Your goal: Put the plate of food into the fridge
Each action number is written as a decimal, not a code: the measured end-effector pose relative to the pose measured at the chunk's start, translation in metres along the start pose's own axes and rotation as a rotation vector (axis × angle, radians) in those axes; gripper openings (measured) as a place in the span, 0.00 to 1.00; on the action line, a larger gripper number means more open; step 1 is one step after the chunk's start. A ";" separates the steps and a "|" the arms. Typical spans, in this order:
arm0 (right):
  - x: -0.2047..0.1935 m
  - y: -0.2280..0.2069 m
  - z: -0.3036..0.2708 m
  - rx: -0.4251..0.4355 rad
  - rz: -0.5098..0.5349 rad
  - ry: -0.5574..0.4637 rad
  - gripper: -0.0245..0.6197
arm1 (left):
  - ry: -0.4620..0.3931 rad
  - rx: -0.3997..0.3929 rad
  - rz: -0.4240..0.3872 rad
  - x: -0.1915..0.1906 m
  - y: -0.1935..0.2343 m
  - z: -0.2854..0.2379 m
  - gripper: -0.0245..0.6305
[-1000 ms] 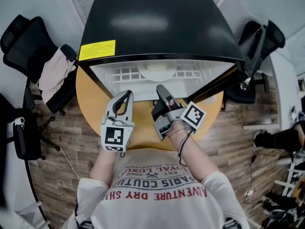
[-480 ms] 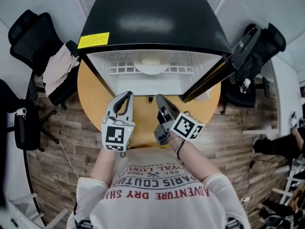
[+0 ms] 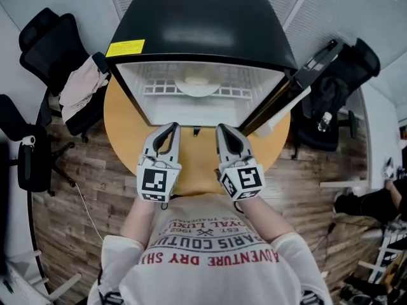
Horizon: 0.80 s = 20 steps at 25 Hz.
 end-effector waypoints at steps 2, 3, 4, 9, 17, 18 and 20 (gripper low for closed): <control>0.003 0.003 0.004 0.004 0.069 -0.020 0.08 | -0.016 -0.005 -0.001 0.003 -0.003 0.003 0.09; 0.004 0.005 0.005 0.008 0.091 -0.029 0.08 | -0.025 -0.007 -0.001 0.004 -0.004 0.004 0.09; 0.005 0.006 0.006 0.012 0.106 -0.036 0.08 | -0.034 -0.006 -0.001 0.005 -0.004 0.006 0.09; 0.010 0.008 0.006 0.022 0.103 -0.067 0.08 | -0.044 0.013 -0.001 0.008 -0.001 0.010 0.09; 0.017 0.013 0.005 -0.012 0.175 -0.041 0.08 | -0.052 0.021 -0.004 0.016 0.003 0.013 0.09; 0.017 0.014 0.005 -0.015 0.180 -0.038 0.08 | -0.050 0.021 -0.003 0.016 0.003 0.012 0.09; 0.016 0.015 0.005 -0.013 0.180 -0.039 0.08 | -0.049 0.023 0.001 0.015 0.005 0.012 0.09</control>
Point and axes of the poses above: the fingertips, and each gripper's own axes: z backward along the fingers, y to its left, x out of its top, the point moved 8 cm from there along z, backward along the fingers, and after that the axes turned 2 degrees about -z, right-handed, at the moved point
